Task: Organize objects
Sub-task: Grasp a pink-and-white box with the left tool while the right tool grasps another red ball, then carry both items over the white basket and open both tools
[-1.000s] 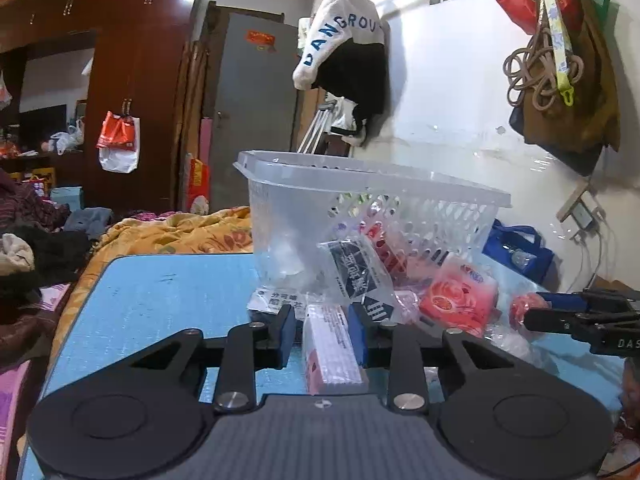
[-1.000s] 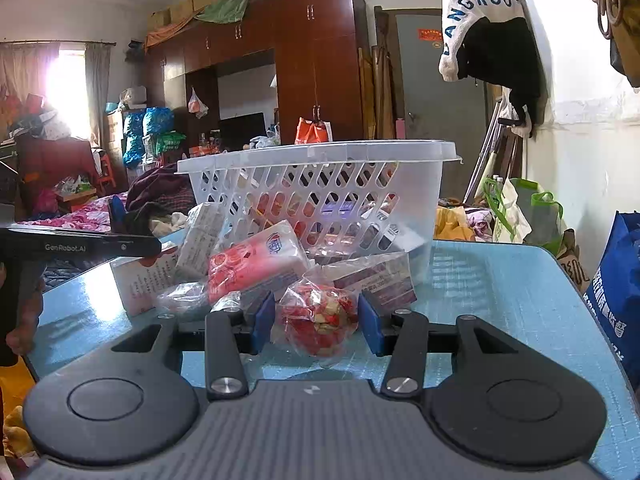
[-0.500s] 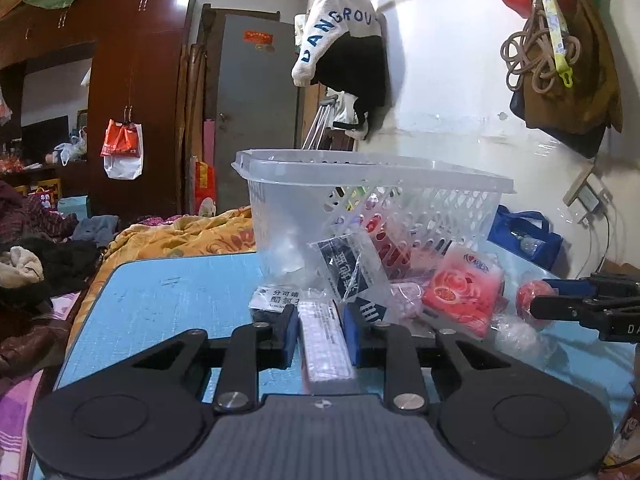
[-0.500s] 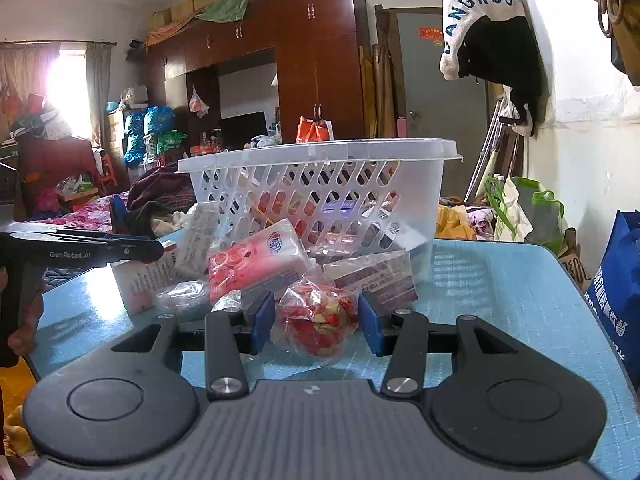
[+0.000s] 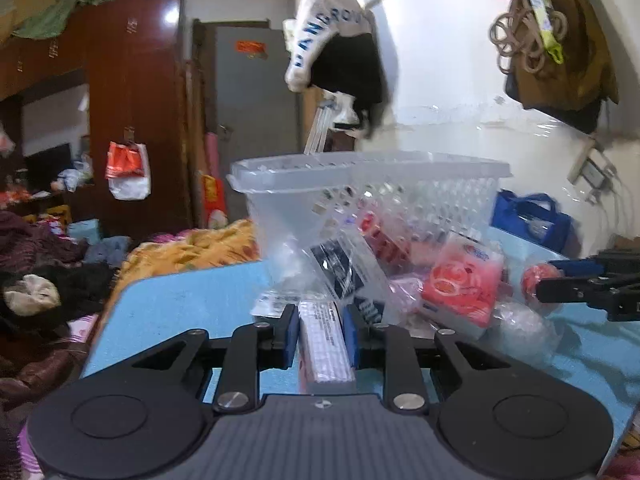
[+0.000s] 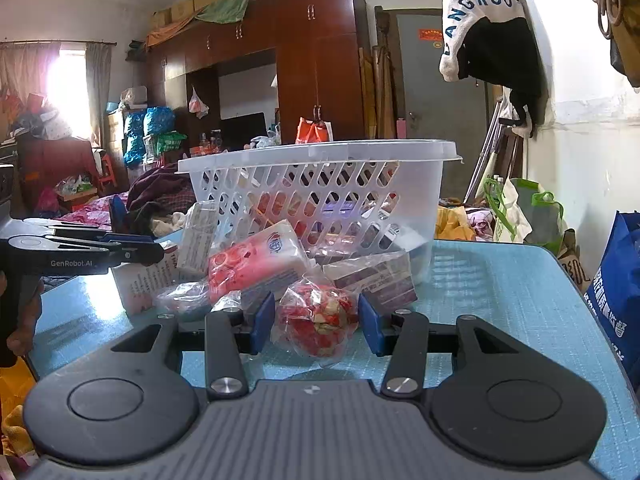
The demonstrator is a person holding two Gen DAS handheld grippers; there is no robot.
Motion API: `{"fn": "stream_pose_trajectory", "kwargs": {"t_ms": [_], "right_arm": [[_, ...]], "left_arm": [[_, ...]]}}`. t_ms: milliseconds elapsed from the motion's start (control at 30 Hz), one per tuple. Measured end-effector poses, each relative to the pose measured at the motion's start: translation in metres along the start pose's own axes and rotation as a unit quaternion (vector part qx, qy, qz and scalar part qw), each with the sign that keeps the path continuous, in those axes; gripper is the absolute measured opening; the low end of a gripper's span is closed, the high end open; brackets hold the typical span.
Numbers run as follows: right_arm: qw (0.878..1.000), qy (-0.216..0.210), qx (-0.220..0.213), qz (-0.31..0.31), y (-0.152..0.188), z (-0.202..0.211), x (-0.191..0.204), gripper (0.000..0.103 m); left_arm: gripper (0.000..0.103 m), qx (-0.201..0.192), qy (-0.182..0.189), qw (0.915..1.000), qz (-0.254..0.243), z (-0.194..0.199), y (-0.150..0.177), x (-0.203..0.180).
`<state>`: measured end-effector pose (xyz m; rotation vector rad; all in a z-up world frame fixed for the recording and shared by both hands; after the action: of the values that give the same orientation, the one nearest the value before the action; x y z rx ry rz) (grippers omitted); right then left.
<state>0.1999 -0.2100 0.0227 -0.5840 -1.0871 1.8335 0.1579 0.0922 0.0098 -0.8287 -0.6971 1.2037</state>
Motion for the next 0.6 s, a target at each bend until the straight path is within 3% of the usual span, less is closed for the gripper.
{"fn": "stream_pose_trajectory", "kwargs": {"t_ms": [367, 600], "right_arm": [[1.000, 0.003, -0.027, -0.015, -0.003, 0.010, -0.001, 0.050], [0.998, 0.018, -0.062, 0.010, -0.029, 0.030, 0.010, 0.050]], "left_arm": [[0.027, -0.024, 0.012, 0.9996, 0.006, 0.015, -0.001, -0.001], [0.027, -0.070, 0.040, 0.9966, 0.019, 0.040, -0.019, 0.001]]}}
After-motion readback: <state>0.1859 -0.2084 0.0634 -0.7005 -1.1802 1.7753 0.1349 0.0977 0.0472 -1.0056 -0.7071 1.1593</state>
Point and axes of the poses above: each gripper's, at about its wrist camera, not at the fingertips, and z roughly against the way its jaws point, x to its left, y to its underside, the point moved 1 cm from there along -z, roughly the way its jaws point, and after that the axes turned 12 degrees about x, right-handed, at the moved point
